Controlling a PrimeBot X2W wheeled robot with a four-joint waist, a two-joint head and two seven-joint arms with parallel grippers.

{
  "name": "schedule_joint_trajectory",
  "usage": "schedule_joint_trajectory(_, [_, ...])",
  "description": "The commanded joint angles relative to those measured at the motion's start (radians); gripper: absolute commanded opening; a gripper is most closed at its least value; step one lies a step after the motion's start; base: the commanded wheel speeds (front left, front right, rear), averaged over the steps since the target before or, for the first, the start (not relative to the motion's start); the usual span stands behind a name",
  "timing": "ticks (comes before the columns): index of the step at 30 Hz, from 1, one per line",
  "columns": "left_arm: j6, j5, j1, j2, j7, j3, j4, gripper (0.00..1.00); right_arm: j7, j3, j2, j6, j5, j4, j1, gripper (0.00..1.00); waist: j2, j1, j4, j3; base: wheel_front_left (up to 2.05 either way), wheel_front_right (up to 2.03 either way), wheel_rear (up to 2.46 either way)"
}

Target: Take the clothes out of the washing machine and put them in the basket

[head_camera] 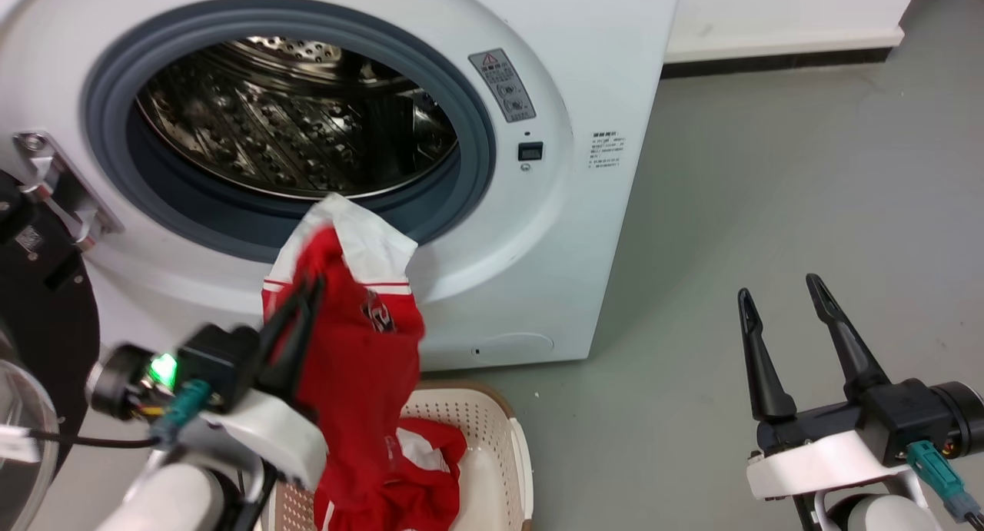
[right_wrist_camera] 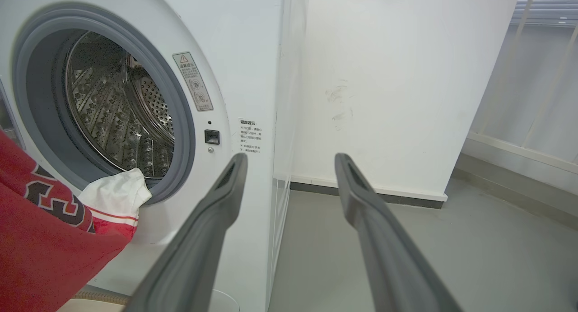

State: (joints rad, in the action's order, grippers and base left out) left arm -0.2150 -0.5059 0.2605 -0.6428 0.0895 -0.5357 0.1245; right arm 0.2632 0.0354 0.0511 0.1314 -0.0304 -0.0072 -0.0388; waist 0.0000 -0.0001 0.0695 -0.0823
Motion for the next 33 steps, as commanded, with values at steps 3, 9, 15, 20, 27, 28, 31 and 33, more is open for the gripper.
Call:
schedule_joint_trajectory(3, [0.035,-0.005,-0.028,0.009,-0.042,-0.055,-0.095,0.00,0.002,0.000,-0.002,-0.001,0.000,-0.005,-0.025,1.00,0.0000,0.0001,0.015,-0.042,0.00,0.00,0.00])
schedule_joint_trajectory(9, [0.108,-0.009,-0.004,0.050,-0.079,-0.133,-0.308,0.00,0.002,0.014,-0.002,-0.001,-0.007,-0.011,-0.055,1.00,0.0000,0.0001,0.053,-0.127,0.00,0.00,0.00])
schedule_joint_trajectory(15, [0.178,0.003,0.069,0.101,-0.085,-0.180,-0.556,0.00,0.002,0.020,-0.002,-0.001,-0.006,-0.025,-0.098,1.00,0.0000,0.0001,0.106,-0.233,0.00,0.00,0.00])
schedule_joint_trajectory(20, [0.213,0.009,0.156,0.139,-0.074,-0.190,-0.753,0.00,0.002,0.020,-0.002,-0.001,0.002,-0.042,-0.126,1.00,0.0000,0.0001,0.148,-0.323,0.00,0.00,0.00])
schedule_joint_trajectory(27, [0.222,-0.017,0.259,0.176,-0.027,-0.156,-0.965,0.00,0.003,0.017,-0.002,-0.001,0.017,-0.066,-0.150,1.00,0.0000,0.0001,0.196,-0.425,0.00,0.00,0.00])
schedule_joint_trajectory(28, [0.222,-0.021,0.275,0.178,-0.019,-0.149,-0.995,0.00,0.002,0.018,-0.002,-0.001,0.019,-0.070,-0.154,1.00,0.0000,0.0001,0.203,-0.442,0.00,0.00,0.00])
schedule_joint_trajectory(31, [0.220,-0.031,0.324,0.190,0.012,-0.132,-1.077,0.00,0.002,0.014,-0.002,-0.001,0.024,-0.080,-0.155,1.00,0.0000,0.0001,0.220,-0.488,0.00,0.00,0.00])
schedule_joint_trajectory(33, [0.222,-0.034,0.353,0.194,0.025,-0.124,-1.124,0.00,0.002,0.010,-0.002,-0.001,0.029,-0.087,-0.159,1.00,0.0000,0.0001,0.226,-0.516,0.00,0.00,0.00])
